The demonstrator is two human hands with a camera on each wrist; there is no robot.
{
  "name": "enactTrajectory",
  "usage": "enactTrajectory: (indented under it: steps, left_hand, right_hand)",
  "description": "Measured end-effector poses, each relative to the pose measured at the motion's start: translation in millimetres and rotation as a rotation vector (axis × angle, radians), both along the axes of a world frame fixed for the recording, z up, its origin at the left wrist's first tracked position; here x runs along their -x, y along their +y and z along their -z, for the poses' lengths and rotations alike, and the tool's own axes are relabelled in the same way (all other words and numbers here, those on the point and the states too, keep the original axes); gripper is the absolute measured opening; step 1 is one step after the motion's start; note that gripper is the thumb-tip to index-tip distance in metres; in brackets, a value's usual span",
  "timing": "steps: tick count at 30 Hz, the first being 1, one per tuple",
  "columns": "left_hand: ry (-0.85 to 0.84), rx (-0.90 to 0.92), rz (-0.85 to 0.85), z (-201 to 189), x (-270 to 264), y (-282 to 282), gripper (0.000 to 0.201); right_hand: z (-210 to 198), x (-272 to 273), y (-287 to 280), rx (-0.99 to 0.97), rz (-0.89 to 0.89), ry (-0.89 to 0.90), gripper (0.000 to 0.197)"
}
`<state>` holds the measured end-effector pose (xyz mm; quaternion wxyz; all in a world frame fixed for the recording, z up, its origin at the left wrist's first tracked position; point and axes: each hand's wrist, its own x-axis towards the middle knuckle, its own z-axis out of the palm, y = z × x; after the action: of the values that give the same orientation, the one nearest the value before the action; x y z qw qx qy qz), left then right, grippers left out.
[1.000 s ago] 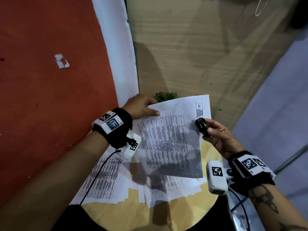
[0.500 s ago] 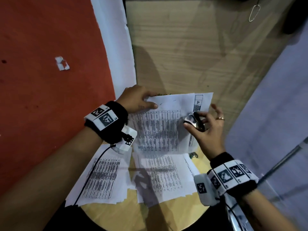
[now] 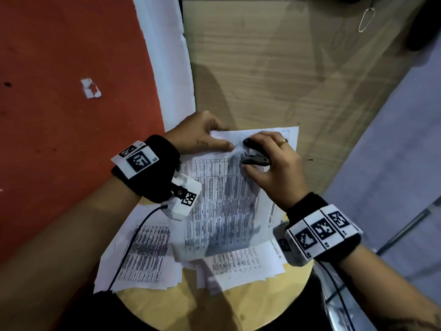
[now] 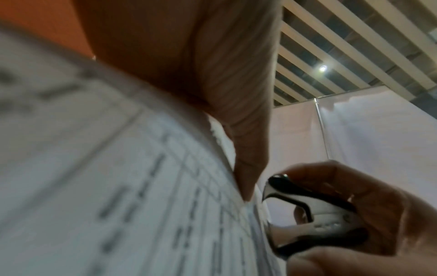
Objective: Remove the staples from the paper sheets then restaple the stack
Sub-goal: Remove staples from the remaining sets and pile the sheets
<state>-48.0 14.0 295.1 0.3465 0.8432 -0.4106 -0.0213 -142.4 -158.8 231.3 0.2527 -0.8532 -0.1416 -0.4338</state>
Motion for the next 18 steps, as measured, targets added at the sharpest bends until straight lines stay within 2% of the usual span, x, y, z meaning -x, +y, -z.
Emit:
enactTrajectory:
  steps: [3,8,18]
  left_hand:
    - [0.105,-0.009,0.002,-1,-1,0,0.016]
    - [0.156,0.033,0.012,0,1,-2,0.020]
    - [0.246,0.091,0.036,-2,9,-5,0.019]
  right_hand:
    - [-6,-2,2,0.111,-0.027,-0.025,0.041]
    - [-15,-3,4,0.256,-0.032,-0.028,0.041]
    - [-23,-4,6,0.346,-0.043,-0.030,0.031]
